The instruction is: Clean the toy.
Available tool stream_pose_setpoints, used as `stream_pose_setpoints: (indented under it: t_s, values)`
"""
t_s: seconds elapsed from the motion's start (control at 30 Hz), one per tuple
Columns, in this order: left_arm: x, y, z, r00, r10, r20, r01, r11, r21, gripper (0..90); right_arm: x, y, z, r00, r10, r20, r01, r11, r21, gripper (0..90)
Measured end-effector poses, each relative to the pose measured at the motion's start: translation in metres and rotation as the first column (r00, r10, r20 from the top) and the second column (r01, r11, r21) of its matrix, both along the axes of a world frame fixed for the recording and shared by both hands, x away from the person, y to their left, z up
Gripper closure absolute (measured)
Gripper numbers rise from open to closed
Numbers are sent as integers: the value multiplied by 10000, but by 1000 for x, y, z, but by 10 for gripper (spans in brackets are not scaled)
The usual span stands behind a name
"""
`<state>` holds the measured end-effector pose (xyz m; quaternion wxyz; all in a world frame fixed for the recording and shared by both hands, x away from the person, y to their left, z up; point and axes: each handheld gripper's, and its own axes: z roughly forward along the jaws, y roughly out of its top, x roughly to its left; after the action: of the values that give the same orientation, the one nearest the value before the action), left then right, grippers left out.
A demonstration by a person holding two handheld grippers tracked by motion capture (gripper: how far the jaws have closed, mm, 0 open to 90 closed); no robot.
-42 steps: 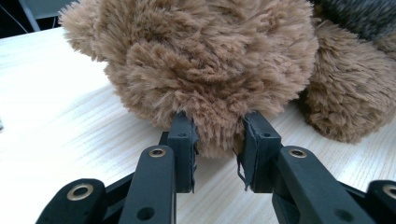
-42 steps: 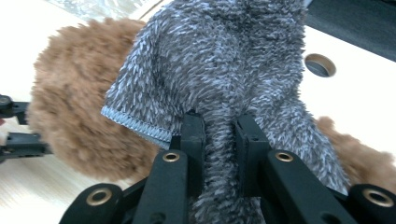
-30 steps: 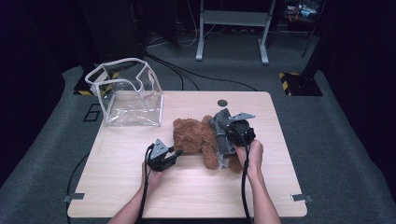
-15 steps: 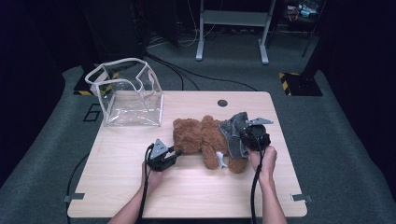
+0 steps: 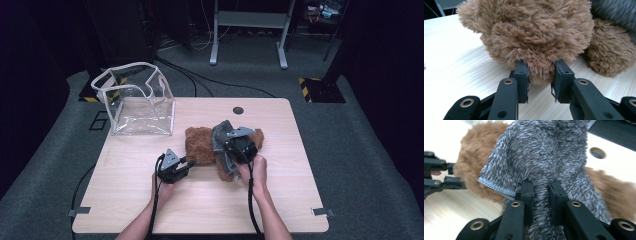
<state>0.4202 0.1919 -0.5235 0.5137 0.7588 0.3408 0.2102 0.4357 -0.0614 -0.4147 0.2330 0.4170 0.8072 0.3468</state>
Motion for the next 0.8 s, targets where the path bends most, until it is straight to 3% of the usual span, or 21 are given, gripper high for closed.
stream_pose_setpoints:
  t_s: [0.1, 0.33, 0.63, 0.8]
  values:
    - [0, 0, 0, 10000, 7, 17, -7, 10000, 19, 690, 4, 4, -6, 9999, 0, -143, -3, 9997, -234, 765]
    - [0, 0, 0, 10000, -5, 51, 5, 10000, 37, 690, 2, -13, -11, 9989, -294, -357, 293, 9996, -33, 766]
    - [0, 0, 0, 10000, -2, 28, 1, 10000, 14, 690, -8, -56, -18, 9927, -1129, -426, 1128, 9936, -62, 765]
    - [0, -1, 0, 10000, 21, 50, -21, 10000, -10, 690, -10, -82, -27, 9811, -1818, -664, 1819, 9833, -48, 765]
